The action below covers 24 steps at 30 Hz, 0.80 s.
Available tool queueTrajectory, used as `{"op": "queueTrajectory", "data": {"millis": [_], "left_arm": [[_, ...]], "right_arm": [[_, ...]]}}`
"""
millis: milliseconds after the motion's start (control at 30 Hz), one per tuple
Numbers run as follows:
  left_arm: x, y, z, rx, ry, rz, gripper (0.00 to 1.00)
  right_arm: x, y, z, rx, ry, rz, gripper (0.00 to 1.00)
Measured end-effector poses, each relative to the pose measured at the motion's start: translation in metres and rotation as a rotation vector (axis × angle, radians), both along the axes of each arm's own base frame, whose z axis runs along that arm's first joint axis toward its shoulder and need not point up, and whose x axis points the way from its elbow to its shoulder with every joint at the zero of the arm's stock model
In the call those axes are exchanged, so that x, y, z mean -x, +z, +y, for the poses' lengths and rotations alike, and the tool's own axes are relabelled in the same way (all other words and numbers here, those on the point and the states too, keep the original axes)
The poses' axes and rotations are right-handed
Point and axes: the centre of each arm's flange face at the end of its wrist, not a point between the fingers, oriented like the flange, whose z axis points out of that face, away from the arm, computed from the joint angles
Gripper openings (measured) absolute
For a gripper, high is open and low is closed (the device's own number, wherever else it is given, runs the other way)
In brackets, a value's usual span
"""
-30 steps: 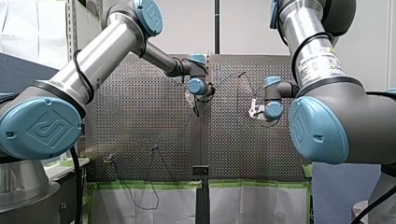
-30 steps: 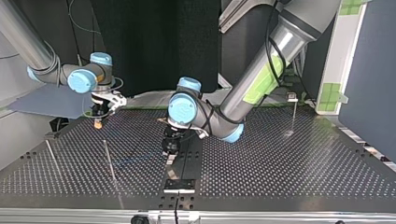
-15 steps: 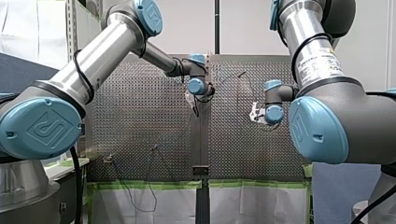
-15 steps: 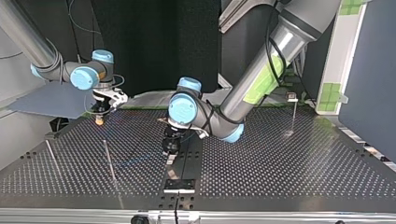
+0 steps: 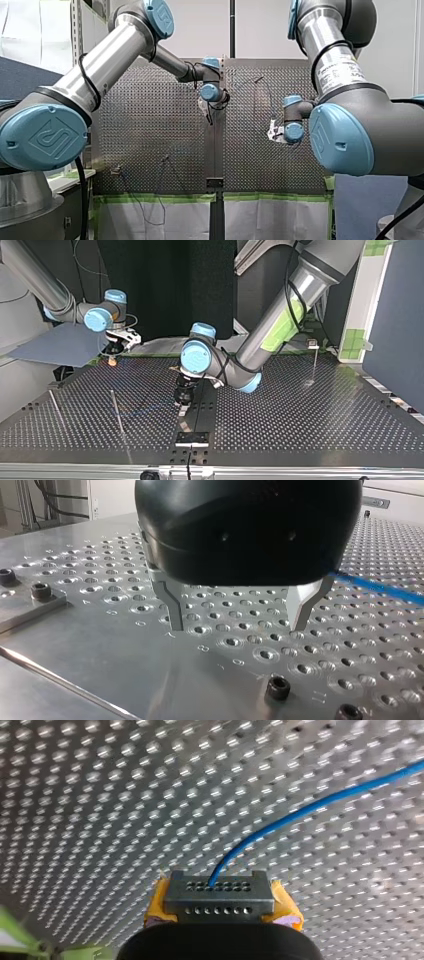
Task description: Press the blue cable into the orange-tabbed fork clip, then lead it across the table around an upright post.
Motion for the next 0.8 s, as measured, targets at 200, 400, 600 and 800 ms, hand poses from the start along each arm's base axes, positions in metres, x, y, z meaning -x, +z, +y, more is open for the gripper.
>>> {"op": "queueTrajectory", "data": {"millis": [200, 400, 600, 800], "left_arm": [[0.000, 0.000, 0.000, 0.000, -0.001, 0.000, 1.00], [0.001, 0.000, 0.000, -0.002, -0.001, 0.003, 1.00], [0.000, 0.000, 0.000, -0.002, 0.000, 0.003, 1.00], [0.001, -0.001, 0.000, -0.004, 0.000, 0.007, 1.00]], "right_arm": [[0.004, -0.017, 0.004, -0.007, -0.005, 0.005, 0.00], [0.005, -0.022, 0.006, -0.013, -0.004, 0.011, 0.00], [0.007, -0.030, 0.009, -0.014, -0.008, 0.016, 0.00], [0.014, -0.050, 0.011, -0.027, -0.016, 0.022, 0.00]]}}
